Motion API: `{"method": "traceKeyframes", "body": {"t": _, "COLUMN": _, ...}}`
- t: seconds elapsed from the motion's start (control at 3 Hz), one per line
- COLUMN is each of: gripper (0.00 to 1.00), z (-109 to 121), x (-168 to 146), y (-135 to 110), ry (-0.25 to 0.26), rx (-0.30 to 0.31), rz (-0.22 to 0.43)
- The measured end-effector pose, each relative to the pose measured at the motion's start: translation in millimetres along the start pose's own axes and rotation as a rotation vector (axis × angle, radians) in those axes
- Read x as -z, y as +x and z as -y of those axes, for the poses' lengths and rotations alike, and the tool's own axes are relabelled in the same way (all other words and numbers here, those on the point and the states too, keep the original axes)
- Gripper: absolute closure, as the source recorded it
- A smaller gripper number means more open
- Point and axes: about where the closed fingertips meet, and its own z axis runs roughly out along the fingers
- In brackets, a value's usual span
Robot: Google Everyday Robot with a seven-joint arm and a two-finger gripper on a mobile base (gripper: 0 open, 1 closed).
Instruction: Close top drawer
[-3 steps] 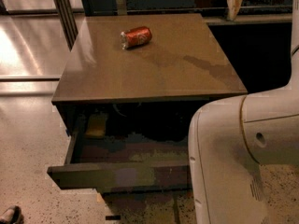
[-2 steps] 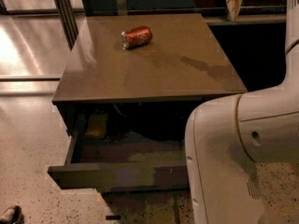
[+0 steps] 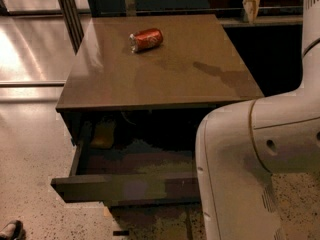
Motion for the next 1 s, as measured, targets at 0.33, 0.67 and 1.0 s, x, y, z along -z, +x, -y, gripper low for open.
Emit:
{"method": "traceKeyframes", "body": {"t": 0.33, "gripper": 0.00, "z": 4, "x": 1, "y": 8, "ry": 0.037, "rx": 0.036, "rz": -0.030}}
{"method": "traceKeyframes", "body": {"t": 0.67, "gripper": 0.00, "z": 12, "x": 7, "y": 30, "ry": 0.092, "rx": 0.111, "rz": -0.120}}
{"method": "traceKeyframes", "body": {"t": 1.0, "gripper": 0.00, "z": 15, "x": 10, "y": 38, "ry": 0.103, "rx": 0.175, "rz": -0.170}}
